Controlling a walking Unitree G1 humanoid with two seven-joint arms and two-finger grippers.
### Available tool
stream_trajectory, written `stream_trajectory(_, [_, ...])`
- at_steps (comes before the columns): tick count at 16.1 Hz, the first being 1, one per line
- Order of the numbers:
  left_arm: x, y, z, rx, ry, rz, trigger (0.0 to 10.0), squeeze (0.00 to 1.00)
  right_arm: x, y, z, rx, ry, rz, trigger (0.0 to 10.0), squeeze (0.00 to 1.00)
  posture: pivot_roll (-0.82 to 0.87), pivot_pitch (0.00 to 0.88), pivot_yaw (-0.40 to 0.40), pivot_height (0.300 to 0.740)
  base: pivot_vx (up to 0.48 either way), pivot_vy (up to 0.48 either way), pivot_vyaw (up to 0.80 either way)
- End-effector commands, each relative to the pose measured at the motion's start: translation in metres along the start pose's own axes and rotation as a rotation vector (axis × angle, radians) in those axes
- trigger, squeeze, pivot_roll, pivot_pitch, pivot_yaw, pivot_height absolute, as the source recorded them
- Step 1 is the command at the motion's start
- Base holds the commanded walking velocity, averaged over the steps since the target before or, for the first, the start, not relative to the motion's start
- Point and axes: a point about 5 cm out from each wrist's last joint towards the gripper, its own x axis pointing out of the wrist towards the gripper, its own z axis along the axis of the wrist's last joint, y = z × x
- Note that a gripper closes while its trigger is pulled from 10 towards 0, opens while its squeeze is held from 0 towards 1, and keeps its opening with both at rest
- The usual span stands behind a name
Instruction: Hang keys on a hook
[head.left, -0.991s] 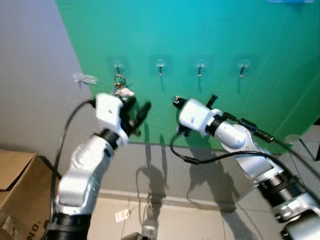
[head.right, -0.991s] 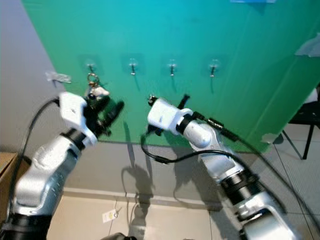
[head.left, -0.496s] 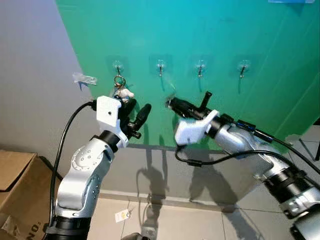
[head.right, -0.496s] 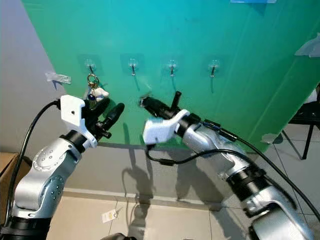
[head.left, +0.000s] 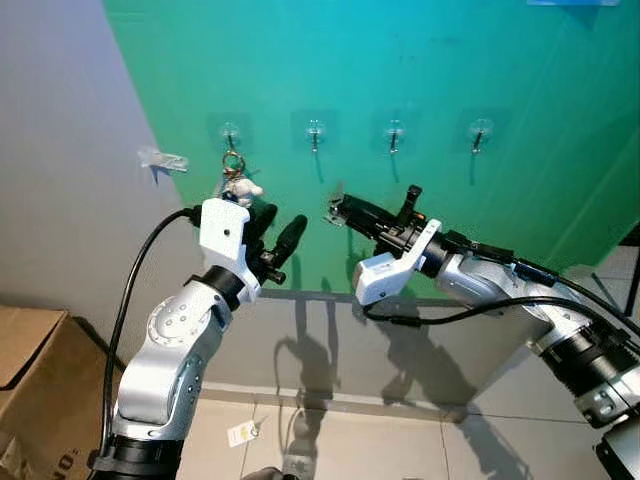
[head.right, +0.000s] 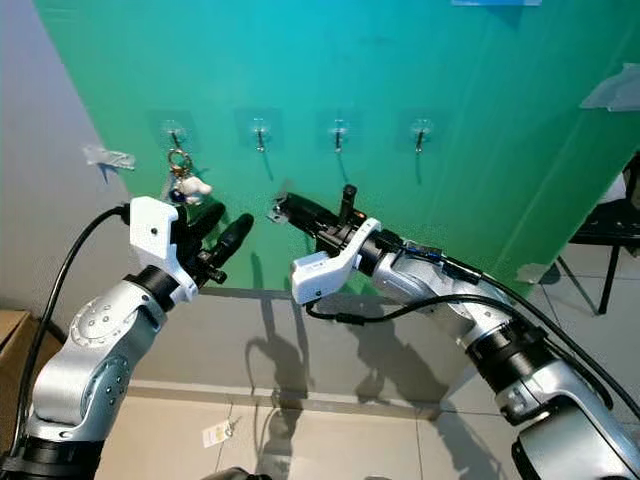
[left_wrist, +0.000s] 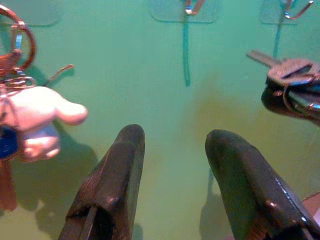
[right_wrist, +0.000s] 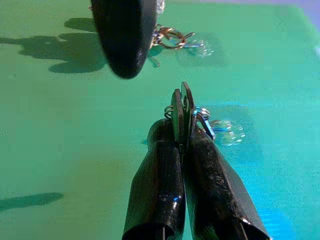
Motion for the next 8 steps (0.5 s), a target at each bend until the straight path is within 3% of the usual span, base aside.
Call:
stream_trajectory(1, [0.000,0.001,0.002,0.021,-0.001,-0.003,10.0,0.00,0.006,-0.016,0.001,-0.052,-0.033,-0.057,0.0,0.00,-0.11,0.006,0.087,0.740,0.000,0.000,0.00])
stream_trajectory(3, [0.000,0.001,0.002,0.026,-0.001,-0.001,10.0,0.00,0.008,-0.027,0.001,-0.096,-0.045,-0.111,0.0,0.00,-0.11,0.007,0.086,0.740,0.000,0.000,0.00])
stream_trajectory(4, [-0.001,0.001,0.001,0.033,-0.001,0.006,10.0,0.00,0.008,-0.042,0.000,-0.167,-0.059,-0.205,0.0,0.00,-0.10,0.011,0.086,0.740,0.000,0.000,0.00])
stream_trajectory(6, [-0.001,0.001,0.002,0.037,-0.002,0.010,10.0,0.00,0.008,-0.058,0.000,-0.215,-0.070,-0.300,0.0,0.00,-0.10,0.012,0.086,0.740,0.000,0.000,0.00])
stream_trajectory(8, [0.000,0.001,0.002,0.039,-0.004,0.011,10.0,0.00,0.009,-0.061,-0.003,-0.213,-0.055,-0.319,0.0,0.00,-0.11,0.012,0.087,0.740,0.000,0.000,0.00])
